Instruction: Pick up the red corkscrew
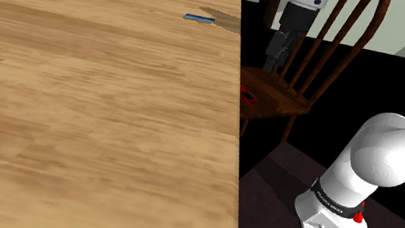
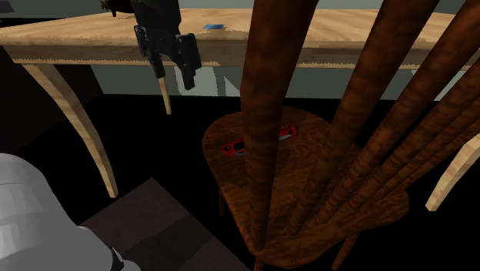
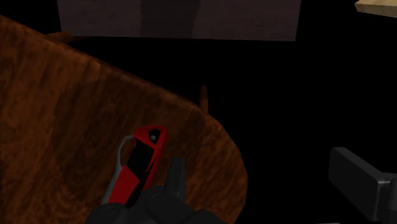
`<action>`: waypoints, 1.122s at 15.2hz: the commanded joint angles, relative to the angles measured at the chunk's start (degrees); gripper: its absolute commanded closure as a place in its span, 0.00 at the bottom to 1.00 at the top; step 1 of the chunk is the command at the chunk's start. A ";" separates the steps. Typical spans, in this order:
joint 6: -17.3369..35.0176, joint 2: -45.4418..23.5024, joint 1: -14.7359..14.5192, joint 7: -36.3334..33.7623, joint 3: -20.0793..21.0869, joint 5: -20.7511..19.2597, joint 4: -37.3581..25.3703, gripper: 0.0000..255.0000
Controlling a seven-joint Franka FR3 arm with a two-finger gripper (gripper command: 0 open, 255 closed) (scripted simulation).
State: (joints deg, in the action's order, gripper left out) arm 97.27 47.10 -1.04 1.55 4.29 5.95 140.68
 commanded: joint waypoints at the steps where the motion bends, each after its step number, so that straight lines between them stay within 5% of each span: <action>1: 0.00 0.00 0.00 0.00 0.00 0.00 0.00 0.00; 17: 26.25 -27.06 9.94 -5.90 -0.75 -9.54 -1.43 0.00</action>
State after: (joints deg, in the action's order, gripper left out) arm 122.17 22.72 8.22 -3.74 3.59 -2.81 140.70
